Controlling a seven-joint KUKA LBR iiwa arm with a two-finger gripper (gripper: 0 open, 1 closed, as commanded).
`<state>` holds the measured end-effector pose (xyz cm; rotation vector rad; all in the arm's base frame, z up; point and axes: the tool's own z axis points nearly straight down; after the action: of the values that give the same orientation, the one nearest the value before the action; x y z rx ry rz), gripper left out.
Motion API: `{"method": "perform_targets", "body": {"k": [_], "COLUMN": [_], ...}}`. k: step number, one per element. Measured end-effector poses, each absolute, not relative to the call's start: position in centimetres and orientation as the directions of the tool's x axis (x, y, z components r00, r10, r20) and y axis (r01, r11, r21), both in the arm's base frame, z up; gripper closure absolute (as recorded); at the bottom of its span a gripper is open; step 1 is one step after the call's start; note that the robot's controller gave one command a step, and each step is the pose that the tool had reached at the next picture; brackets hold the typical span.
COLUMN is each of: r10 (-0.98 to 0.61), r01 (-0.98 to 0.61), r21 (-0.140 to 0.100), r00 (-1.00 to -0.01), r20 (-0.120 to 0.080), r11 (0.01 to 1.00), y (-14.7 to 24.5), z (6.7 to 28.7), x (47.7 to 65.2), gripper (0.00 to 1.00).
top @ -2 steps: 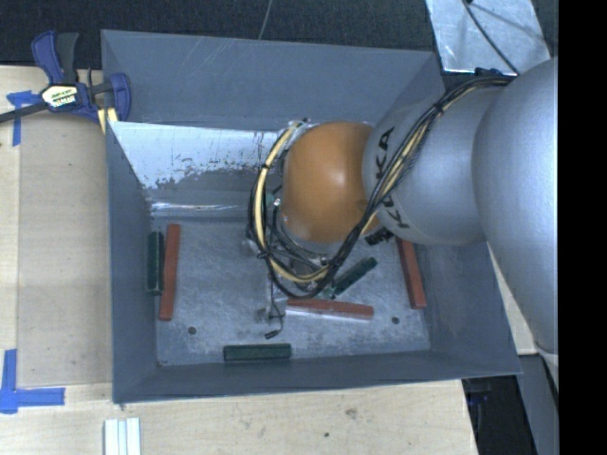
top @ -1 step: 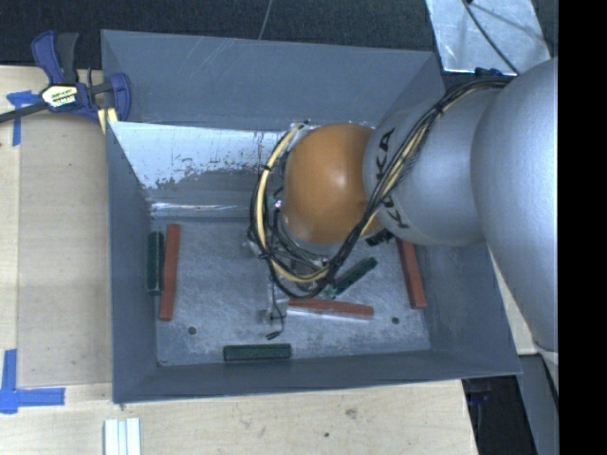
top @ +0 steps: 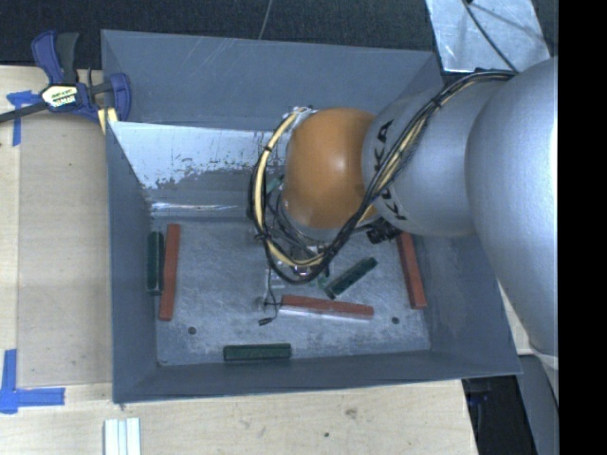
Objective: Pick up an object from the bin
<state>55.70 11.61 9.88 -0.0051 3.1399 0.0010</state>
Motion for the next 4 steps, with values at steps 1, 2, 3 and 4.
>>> {"method": "perform_targets", "body": {"k": [1, 2, 3, 4], "r10": [-0.041, -0.256, -0.250, -0.194], "r01": [-0.041, -0.256, -0.250, -0.194], "r21": [-0.001, 0.000, 0.000, 0.000], "r00": [-0.999, -0.967, -0.968, -0.981], "r20": [-0.008, -0.003, 0.000, -0.002], "r11": [0.999, 0.967, 0.968, 0.981], "y": [8.0, 7.0, 1.9, 1.4], "z": [9.1, 8.7, 9.6, 7.1], "x": [57.5, 52.8, 52.2, 51.2], "gripper": [0.00, 0.00, 0.00, 1.00]}}
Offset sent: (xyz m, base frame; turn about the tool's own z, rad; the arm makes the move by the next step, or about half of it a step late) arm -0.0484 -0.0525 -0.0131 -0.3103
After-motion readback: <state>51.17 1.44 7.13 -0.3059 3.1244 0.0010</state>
